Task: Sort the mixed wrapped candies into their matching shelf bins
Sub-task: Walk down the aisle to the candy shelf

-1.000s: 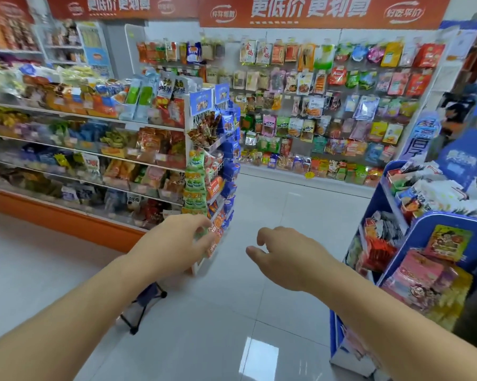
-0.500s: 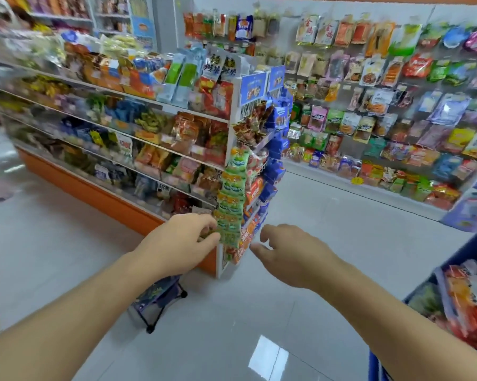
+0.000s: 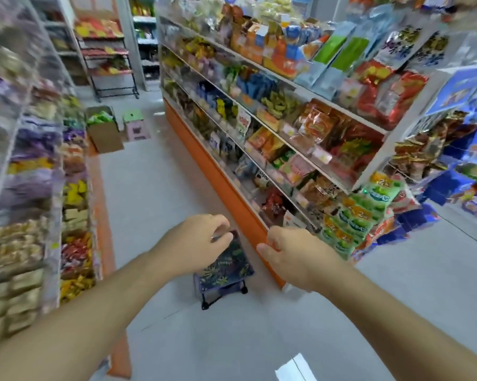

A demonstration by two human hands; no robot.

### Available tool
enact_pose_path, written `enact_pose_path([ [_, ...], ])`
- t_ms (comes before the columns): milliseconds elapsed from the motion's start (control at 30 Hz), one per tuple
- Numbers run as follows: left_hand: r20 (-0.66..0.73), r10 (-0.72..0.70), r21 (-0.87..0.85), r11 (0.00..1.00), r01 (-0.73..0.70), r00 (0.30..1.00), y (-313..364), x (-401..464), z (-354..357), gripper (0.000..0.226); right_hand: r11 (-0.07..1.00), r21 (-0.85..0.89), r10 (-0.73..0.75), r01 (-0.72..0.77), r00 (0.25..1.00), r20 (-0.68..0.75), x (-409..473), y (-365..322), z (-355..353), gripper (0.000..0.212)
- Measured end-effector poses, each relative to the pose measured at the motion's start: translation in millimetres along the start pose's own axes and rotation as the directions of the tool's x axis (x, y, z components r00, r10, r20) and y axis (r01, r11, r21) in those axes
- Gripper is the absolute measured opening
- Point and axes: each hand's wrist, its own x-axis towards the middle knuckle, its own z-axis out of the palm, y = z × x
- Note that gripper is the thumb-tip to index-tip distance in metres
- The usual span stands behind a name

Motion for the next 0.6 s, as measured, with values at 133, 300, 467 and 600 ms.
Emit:
enact_pose_path([
  [133, -0.054, -0.129, -0.104, 0.987, 0.123, 0.99, -66, 21, -6, 0.049, 0.994, -0.015, -0.104, 0.104, 0.994, 0.02, 73, -41, 8, 0.035],
  [300, -0.092, -0.299, -0.172, 0.944, 0.281, 0.95, -142, 34, -15, 0.037, 0.972, -0.027, -0.231, 0.235, 0.967, 0.105, 158, -97, 15, 0.038],
  [467, -0.141, -0.473, -0.225, 0.871, 0.437, 0.87, -209, 37, -18, 0.037, 0.913, -0.041, -0.389, 0.406, 0.896, 0.215, 242, -149, 25, 0.038],
  [600, -0.201, -0.631, -0.331, 0.764, 0.554, 0.75, -245, 34, -14, 0.035, 0.836, -0.054, -0.508, 0.546, 0.807, 0.303, 309, -186, 40, 0.041],
])
